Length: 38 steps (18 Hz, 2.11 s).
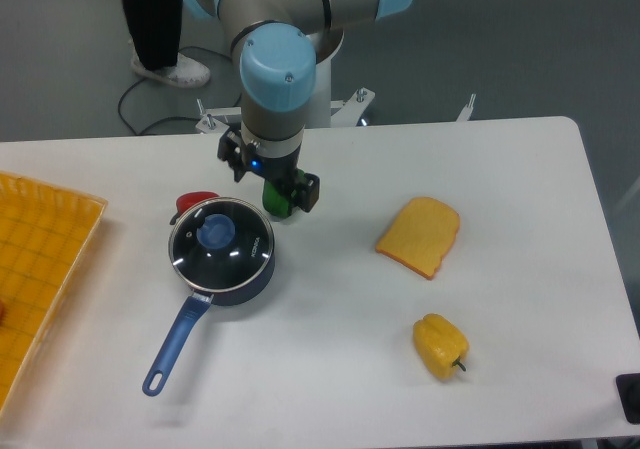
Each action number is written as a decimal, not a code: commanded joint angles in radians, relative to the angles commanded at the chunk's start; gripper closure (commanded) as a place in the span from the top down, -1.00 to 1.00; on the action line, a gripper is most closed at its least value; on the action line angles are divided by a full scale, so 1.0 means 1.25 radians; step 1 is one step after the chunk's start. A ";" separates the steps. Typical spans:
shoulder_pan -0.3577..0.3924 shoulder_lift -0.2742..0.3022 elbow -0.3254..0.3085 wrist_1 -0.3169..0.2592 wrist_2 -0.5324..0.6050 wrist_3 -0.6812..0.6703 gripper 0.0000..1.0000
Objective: Open the lid
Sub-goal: 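Move the gripper over the saucepan and lower it toward the blue lid knob, then close the gripper around the blue knob of the glass lid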
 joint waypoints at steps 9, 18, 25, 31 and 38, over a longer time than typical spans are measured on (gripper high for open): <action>-0.058 -0.030 -0.001 0.050 0.039 -0.038 1.00; -0.095 -0.046 -0.034 0.107 0.086 -0.072 1.00; -0.104 -0.044 -0.042 0.108 0.086 -0.083 1.00; -0.113 -0.049 -0.042 0.108 0.088 -0.090 1.00; -0.119 -0.057 -0.047 0.108 0.092 -0.098 1.00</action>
